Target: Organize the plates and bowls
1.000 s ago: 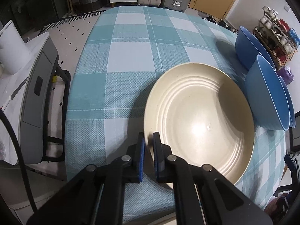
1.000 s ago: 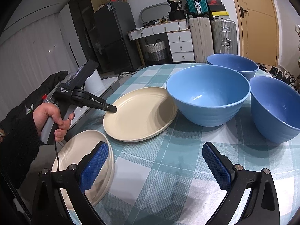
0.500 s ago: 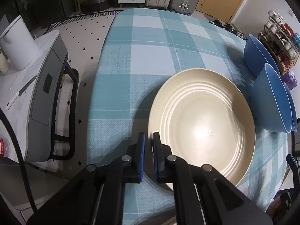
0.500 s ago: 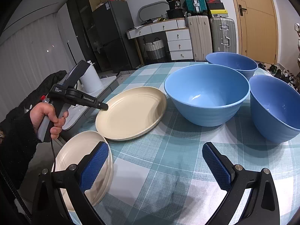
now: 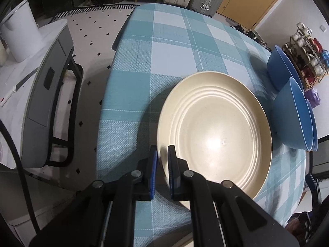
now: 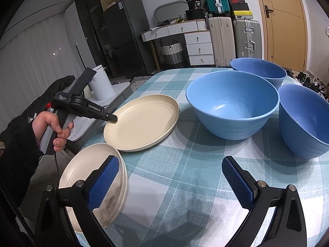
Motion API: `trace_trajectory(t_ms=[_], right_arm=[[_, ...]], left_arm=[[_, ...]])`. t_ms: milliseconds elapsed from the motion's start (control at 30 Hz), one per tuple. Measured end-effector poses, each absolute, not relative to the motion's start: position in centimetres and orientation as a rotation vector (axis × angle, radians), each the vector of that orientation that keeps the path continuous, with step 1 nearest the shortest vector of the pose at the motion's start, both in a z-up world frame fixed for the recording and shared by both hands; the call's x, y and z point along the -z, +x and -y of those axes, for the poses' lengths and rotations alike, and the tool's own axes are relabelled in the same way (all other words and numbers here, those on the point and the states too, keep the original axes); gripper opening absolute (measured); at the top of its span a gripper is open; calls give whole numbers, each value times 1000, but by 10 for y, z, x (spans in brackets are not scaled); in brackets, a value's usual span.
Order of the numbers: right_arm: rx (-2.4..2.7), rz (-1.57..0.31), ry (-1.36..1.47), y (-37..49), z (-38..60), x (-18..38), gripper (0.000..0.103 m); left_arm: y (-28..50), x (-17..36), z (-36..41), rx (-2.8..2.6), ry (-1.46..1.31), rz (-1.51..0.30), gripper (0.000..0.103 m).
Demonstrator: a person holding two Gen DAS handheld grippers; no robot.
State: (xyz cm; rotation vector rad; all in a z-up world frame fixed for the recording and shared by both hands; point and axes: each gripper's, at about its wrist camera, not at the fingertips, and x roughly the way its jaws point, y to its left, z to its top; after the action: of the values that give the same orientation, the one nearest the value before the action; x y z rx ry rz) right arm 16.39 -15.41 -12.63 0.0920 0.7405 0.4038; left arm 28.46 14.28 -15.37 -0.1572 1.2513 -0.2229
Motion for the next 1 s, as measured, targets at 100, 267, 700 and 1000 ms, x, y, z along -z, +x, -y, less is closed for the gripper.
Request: trace_trajectory(t_ms=[100, 267, 700, 1000], right_arm=[[-407, -731, 95, 162, 154, 124, 102], [-416, -725, 84, 159, 151, 121, 102], [-483, -714, 21, 187, 138, 92, 102], [-622, -711, 97, 224, 115, 48, 102]], left_arm=[[286, 157, -141, 218, -146, -1252, 6], [283, 155, -139, 214, -111, -1237, 6], [276, 153, -157, 177, -62, -1228, 7], [265, 153, -177, 139, -66, -1216, 7]])
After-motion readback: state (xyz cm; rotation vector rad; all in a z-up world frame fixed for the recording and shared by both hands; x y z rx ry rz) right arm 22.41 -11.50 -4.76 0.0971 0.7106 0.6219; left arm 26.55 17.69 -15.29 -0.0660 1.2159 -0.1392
